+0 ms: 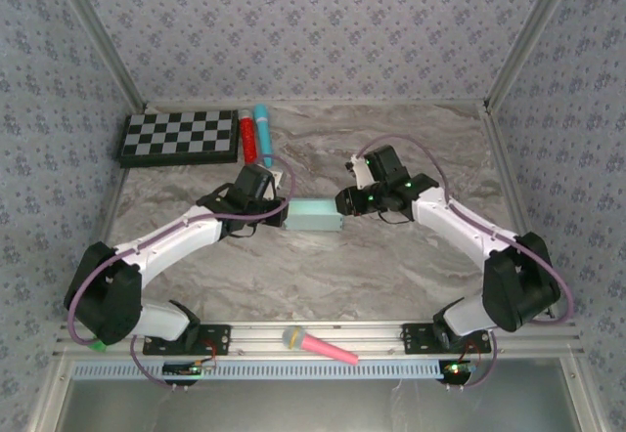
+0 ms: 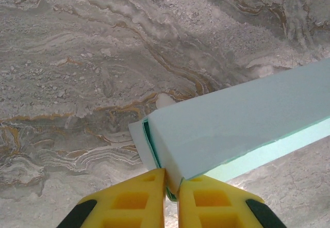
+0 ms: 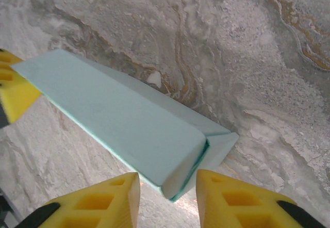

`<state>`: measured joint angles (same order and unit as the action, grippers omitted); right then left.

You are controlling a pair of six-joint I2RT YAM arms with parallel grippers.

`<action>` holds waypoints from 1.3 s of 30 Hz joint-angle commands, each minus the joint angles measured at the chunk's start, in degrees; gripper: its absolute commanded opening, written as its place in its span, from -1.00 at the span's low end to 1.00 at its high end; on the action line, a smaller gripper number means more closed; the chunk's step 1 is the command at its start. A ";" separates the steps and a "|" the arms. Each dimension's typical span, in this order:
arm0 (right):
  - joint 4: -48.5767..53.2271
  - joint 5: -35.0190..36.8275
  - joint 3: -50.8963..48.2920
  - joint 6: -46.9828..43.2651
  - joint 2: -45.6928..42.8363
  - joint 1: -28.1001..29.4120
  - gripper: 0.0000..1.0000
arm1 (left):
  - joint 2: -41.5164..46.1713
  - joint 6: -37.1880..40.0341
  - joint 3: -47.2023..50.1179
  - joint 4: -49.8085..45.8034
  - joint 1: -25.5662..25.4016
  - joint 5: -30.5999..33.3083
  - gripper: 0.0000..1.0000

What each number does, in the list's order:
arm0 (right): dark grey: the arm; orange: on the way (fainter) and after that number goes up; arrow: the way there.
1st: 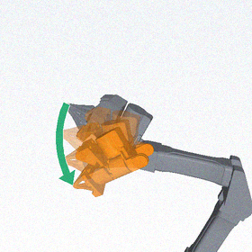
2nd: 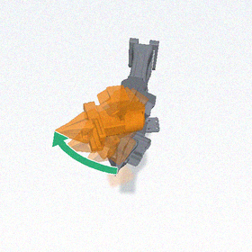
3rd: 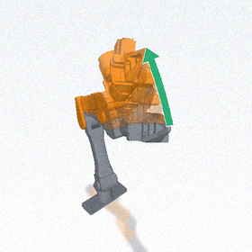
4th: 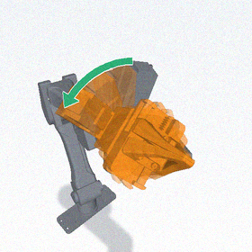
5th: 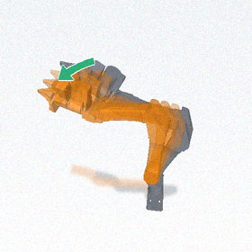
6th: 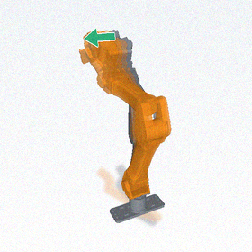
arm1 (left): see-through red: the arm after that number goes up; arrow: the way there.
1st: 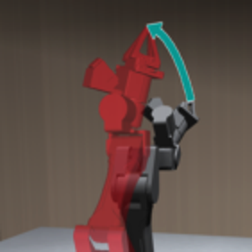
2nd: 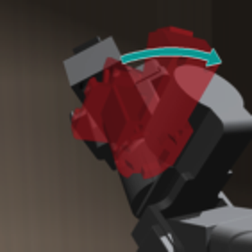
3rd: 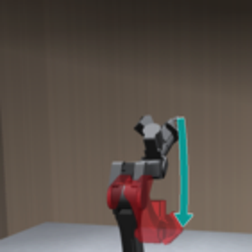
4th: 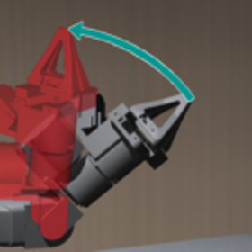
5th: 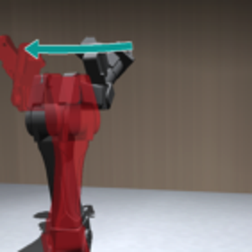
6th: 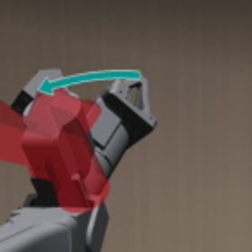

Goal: Fold the paper box

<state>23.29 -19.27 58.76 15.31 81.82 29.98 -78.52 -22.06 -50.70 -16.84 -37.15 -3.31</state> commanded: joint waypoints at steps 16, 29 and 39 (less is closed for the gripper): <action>-0.51 -1.92 1.70 2.80 1.89 -1.72 -0.11 | -0.55 0.62 0.64 -3.81 -0.47 0.70 -0.73; -0.44 1.24 -3.76 2.11 1.85 -1.32 -0.11 | -1.09 0.20 0.28 -3.97 -0.47 0.85 -0.73; -1.60 2.62 -5.20 2.36 3.36 -0.89 -0.11 | -0.68 0.09 0.36 -4.42 -0.39 0.94 -0.69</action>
<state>17.65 -19.68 55.64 17.61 83.05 28.53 -78.54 -22.11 -50.68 -16.88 -37.30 -3.31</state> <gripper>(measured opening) 0.445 0.151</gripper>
